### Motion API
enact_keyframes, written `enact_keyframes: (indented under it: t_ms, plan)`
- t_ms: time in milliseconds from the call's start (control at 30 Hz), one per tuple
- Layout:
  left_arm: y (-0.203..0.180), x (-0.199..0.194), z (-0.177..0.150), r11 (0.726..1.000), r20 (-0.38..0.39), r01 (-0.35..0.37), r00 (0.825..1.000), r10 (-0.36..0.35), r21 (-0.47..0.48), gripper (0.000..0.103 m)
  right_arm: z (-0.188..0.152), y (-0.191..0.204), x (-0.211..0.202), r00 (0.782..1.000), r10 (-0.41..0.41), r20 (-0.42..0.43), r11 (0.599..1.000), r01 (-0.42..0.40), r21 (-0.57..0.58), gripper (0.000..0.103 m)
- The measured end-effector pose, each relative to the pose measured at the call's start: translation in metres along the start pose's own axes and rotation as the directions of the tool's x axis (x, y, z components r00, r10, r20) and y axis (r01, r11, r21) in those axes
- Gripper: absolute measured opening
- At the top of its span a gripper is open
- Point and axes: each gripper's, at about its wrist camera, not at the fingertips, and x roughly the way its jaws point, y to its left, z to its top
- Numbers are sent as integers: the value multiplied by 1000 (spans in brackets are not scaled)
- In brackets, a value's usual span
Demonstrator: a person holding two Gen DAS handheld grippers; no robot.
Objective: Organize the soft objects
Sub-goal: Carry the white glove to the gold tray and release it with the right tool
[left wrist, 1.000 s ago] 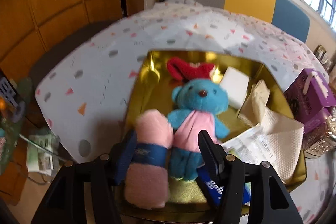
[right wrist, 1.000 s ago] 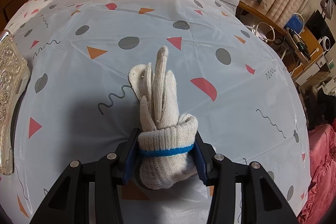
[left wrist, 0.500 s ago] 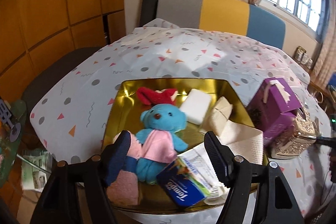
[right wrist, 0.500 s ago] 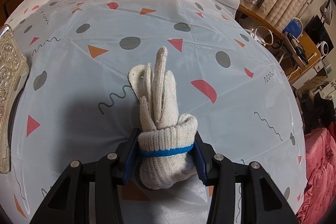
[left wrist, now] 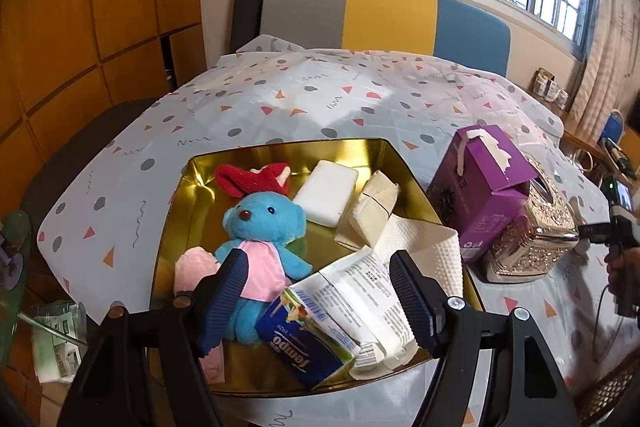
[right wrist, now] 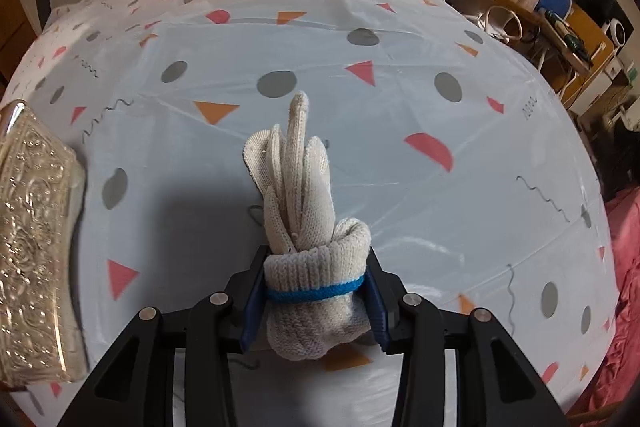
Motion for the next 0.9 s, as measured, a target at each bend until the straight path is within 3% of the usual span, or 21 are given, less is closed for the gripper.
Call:
enact_keyframes:
  t_ms: [300,533,900]
  plan:
    - [-3,2,-5,1000,-7,11,1000,-11,15,75,16,16,-48,984,134,117,988,-141,55,41]
    - [-4,5,-9,1000,-19,18,1000,-18,20,75,35,55,-102,950,215,226,977,-212,-35,41]
    - [8,7,-14,1000,-30,10,999,-10,-15,76,38,118,-152,883,363,297,930,-322,-177,41]
